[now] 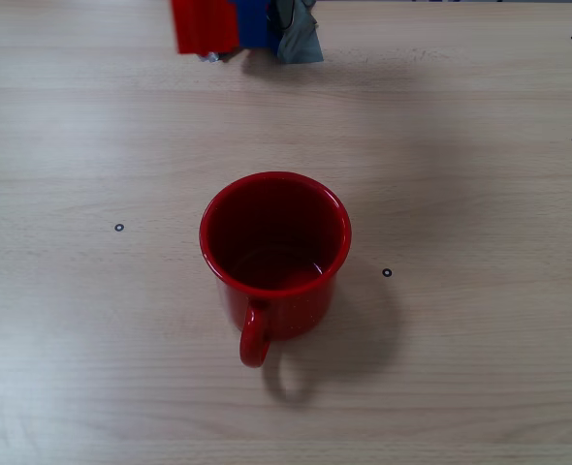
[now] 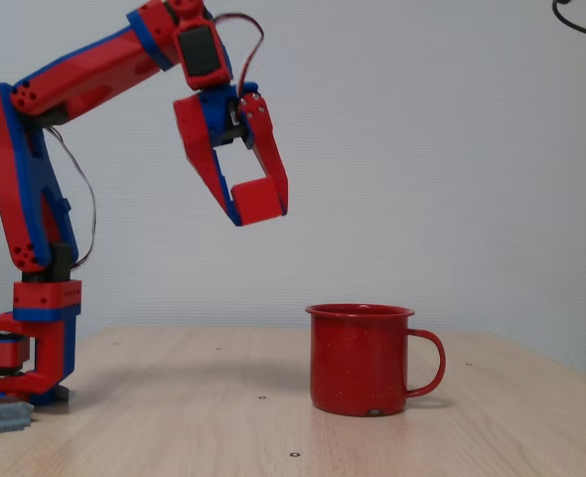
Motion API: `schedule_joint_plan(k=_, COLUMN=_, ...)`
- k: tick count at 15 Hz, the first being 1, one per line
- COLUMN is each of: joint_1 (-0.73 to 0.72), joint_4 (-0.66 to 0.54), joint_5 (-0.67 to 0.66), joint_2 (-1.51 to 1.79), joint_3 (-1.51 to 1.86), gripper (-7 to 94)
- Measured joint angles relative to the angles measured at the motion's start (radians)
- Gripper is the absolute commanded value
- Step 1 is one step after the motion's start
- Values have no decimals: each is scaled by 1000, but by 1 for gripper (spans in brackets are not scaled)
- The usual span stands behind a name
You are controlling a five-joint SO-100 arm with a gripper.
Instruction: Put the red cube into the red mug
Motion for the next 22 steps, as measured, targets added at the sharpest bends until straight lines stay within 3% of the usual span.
schedule_joint_plan(k=3, joint_1=-77, joint_4=-2, joint_5=78, joint_2=-48, joint_3=-11, gripper=0)
schedule_joint_plan(k=11, joint_1=-110, joint_4=-63, joint_5=164, joint_2=-561, joint_3=-433, gripper=0)
schedule_joint_plan(k=22, joint_1=-161, joint_4=-189, joint_5=169, joint_2=-741, joint_3=-472, gripper=0)
